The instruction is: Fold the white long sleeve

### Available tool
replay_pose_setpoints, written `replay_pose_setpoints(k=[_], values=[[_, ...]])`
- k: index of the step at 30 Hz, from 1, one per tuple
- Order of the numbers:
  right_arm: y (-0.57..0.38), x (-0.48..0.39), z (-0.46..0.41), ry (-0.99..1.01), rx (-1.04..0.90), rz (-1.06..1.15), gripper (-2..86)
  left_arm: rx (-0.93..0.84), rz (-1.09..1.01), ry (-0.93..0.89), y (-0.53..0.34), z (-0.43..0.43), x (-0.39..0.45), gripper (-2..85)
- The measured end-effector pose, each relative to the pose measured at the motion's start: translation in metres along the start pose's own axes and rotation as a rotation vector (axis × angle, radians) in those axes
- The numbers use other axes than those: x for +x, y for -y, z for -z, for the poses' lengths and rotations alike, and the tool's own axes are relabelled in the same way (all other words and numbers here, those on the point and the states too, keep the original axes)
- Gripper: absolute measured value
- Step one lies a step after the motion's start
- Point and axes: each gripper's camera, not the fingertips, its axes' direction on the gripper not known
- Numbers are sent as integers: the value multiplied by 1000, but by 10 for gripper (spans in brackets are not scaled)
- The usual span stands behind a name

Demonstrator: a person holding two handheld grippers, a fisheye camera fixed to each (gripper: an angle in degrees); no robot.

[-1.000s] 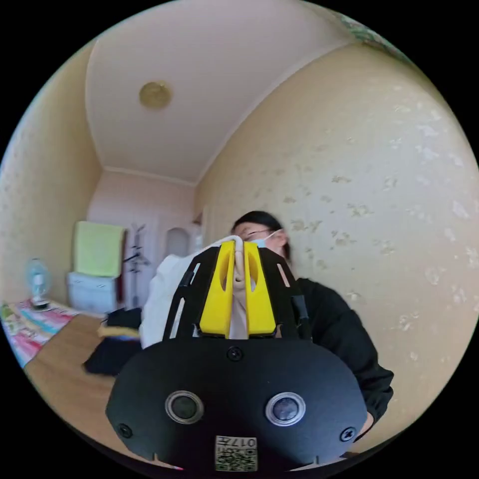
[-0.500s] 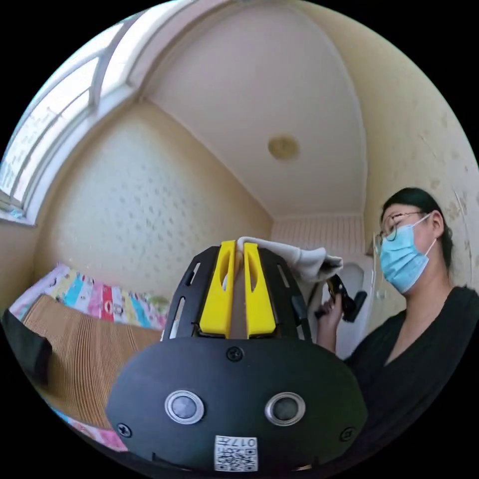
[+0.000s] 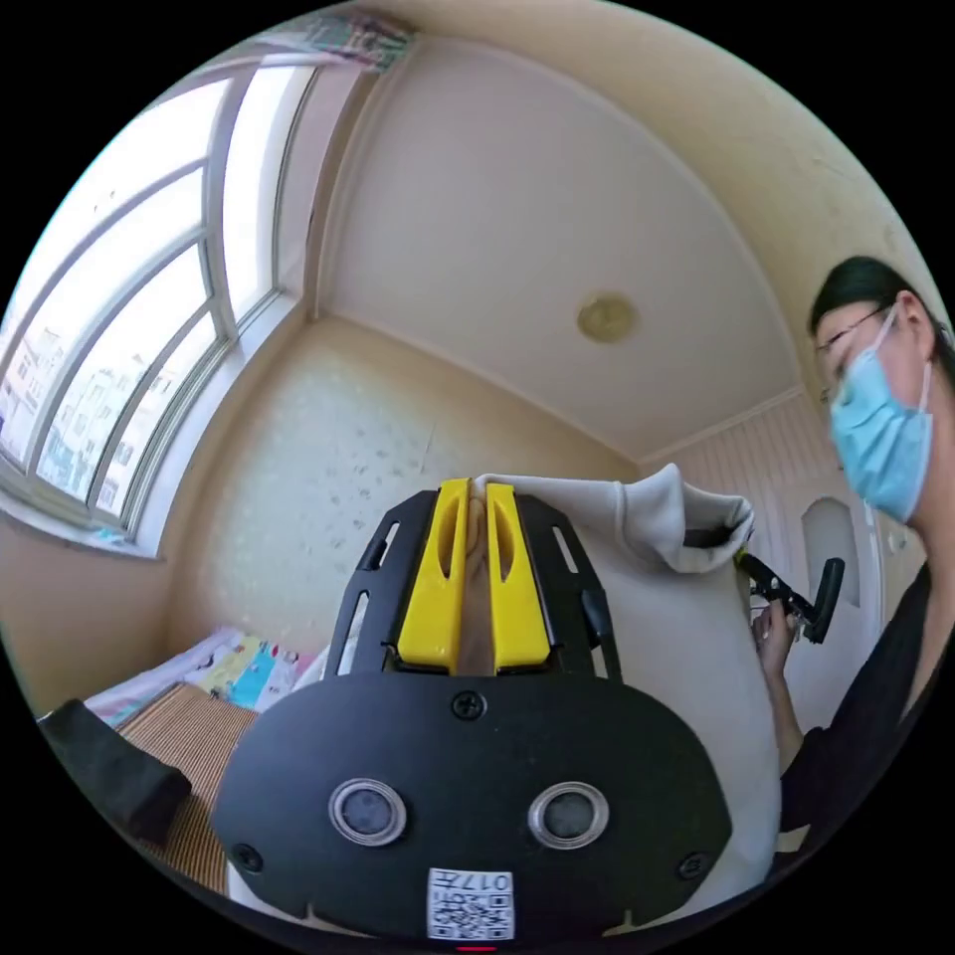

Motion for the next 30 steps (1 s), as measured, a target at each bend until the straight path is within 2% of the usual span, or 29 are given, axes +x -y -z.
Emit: replay_pose_setpoints(k=[1, 3, 4, 5, 6, 7, 8, 9, 14, 21, 23, 25, 27, 30], values=[[-8, 8, -25, 31, -35, -7, 28, -52, 6, 36, -12, -38, -29, 38], [-50, 36, -155, 70, -285, -21, 31, -151, -22, 92, -34, -106, -75, 41], [-66, 43, -190, 67, -357, -24, 33, -283, -7, 123, -53, -163, -115, 45], [-107, 57, -262, 71, -495, -51, 37, -437, 80, 138, -80, -216, -163, 51], [-158, 73, -326, 89, -646, -113, 42, -499, 126, 139, -96, -237, -184, 52], [-188, 81, -356, 102, -744, -155, 45, -619, 234, 152, -131, -265, -225, 53], [-245, 91, -398, 121, -945, -242, 51, -706, 312, 190, -164, -274, -251, 52], [-295, 89, -415, 163, -1071, -279, 58, -744, 333, 211, -178, -273, -258, 52], [-439, 41, -367, 239, -1280, -323, 72, -1046, 347, 309, -263, -206, -243, 80], [-579, -36, -236, 230, -1532, -379, 73, -1297, 362, 337, -296, -114, -163, 99], [-581, -39, -210, 193, -1443, -345, 60, -1456, 331, 353, -310, -105, -135, 81], [-584, -35, -198, 168, -1477, -340, 49, -1433, 271, 364, -300, -94, -118, 65], [-587, -24, -187, 166, -1536, -452, 39, -1444, 368, 336, -282, -87, -118, 57], [-587, -23, -173, 172, -1574, -421, 33, -1346, 508, 333, -236, -59, -125, 50]])
